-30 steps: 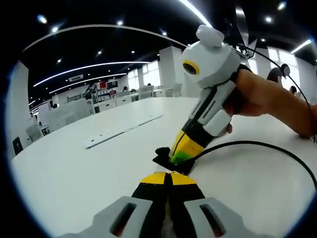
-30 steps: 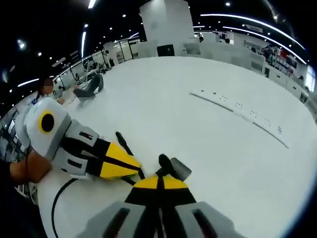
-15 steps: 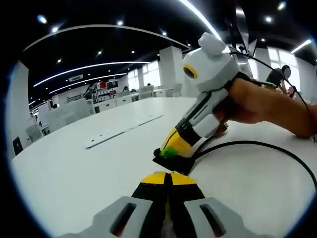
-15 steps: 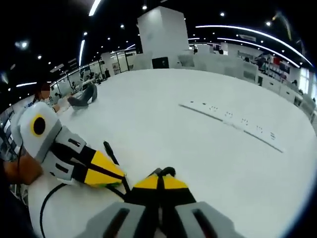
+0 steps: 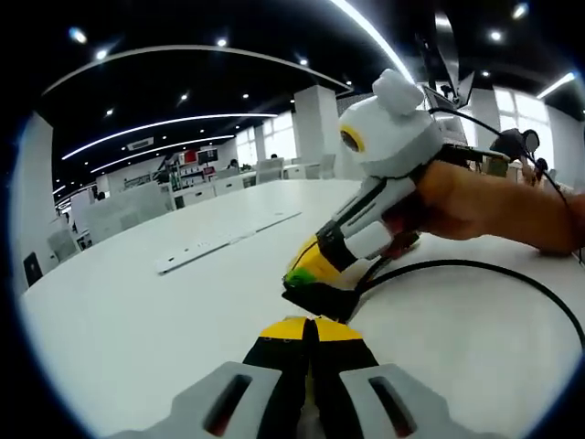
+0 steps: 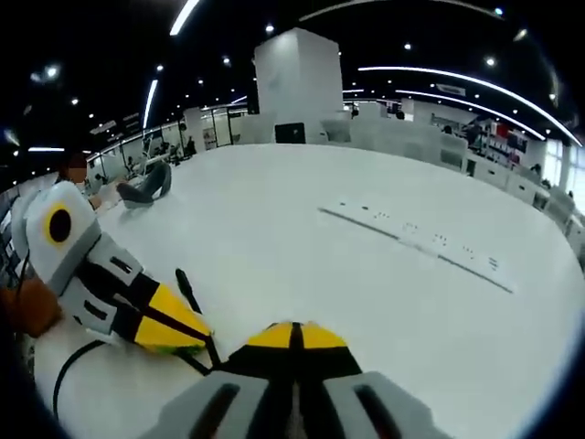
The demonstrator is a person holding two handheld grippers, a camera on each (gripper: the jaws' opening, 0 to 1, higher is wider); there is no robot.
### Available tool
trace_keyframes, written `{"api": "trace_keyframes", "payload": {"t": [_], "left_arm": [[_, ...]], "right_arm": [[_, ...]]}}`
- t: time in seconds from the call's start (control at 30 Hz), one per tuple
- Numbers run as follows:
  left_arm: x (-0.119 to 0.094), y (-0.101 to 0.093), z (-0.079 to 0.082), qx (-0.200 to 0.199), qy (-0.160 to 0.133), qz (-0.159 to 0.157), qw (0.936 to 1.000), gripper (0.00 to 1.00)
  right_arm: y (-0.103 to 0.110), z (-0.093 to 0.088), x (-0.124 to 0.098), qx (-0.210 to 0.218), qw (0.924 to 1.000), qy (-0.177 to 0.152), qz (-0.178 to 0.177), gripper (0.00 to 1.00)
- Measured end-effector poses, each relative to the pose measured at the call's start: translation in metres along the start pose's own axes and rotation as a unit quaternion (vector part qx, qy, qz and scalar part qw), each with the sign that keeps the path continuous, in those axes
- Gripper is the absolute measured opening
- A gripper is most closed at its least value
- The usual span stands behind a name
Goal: Find the charging cable on the desk, coil it up and secure with Velcro.
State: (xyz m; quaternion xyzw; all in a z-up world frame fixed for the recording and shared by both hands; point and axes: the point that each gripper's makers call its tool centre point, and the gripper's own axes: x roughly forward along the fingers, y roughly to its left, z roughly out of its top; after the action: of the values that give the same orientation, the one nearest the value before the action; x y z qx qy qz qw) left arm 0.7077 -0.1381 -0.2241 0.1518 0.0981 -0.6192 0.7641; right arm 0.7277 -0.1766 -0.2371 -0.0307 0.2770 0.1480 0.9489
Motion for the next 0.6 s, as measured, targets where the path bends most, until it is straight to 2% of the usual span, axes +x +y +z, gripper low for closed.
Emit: {"api": "trace_keyframes", "payload": {"t": [0.33,0.6], "left_arm": [[-0.004,-0.008,-0.003,-0.001,-0.001,0.0,1.0,0.02],[-0.007,-0.016,-0.004,-0.001,-0.001,0.001,1.0,0.02]], "right_arm": [[0.01,-0.001,-0.001,-0.03,0.9991,-0.018,-0.024,0.01],[0.011,-0.002,0.0,-0.025,0.9993,-0.018,-0.021,0.01]]}}
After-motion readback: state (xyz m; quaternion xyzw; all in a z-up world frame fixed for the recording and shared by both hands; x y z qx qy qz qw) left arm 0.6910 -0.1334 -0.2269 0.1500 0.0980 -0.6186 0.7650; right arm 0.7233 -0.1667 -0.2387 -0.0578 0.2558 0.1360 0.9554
